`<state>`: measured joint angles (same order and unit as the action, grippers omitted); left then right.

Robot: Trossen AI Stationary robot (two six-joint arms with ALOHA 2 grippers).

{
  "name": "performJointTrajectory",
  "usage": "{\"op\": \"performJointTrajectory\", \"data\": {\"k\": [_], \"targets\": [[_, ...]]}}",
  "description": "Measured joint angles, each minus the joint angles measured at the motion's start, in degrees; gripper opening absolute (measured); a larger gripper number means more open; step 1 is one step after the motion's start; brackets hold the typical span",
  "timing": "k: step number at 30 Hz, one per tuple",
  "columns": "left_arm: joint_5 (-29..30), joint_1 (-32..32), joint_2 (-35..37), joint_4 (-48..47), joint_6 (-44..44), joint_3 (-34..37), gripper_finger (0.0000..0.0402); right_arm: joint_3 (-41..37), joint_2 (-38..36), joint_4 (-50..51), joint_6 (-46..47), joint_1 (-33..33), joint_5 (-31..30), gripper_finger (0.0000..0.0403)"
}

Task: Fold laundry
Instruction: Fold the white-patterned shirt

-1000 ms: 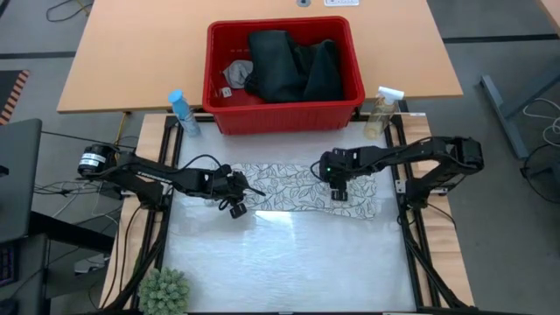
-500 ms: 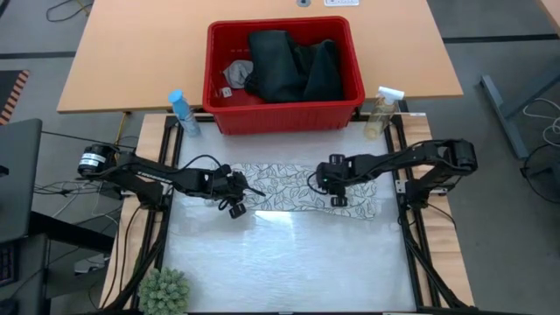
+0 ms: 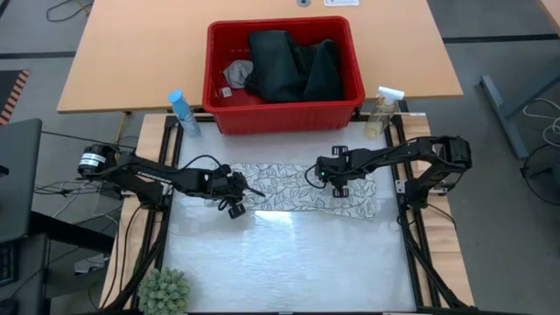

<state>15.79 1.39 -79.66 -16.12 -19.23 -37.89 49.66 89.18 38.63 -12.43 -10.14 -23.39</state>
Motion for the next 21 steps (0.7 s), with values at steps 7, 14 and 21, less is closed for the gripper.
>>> {"op": "performJointTrajectory", "data": {"k": [7,14,21], "targets": [[0.00,-0.01,0.00,0.03,-0.33,0.00,0.0075,0.01,-0.27,1.18,1.93,-4.02,0.17,0.0166],[-3.52,-0.15,1.76,5.73,-2.28,0.00,0.0075,1.41,-8.69,3.40,6.32,-3.61,12.06,0.0166],[-13.59,0.65,5.18,8.98,-3.96,-0.02,0.0075,2.28,-21.45,9.28,18.21,5.43,25.96,0.0166]]}}
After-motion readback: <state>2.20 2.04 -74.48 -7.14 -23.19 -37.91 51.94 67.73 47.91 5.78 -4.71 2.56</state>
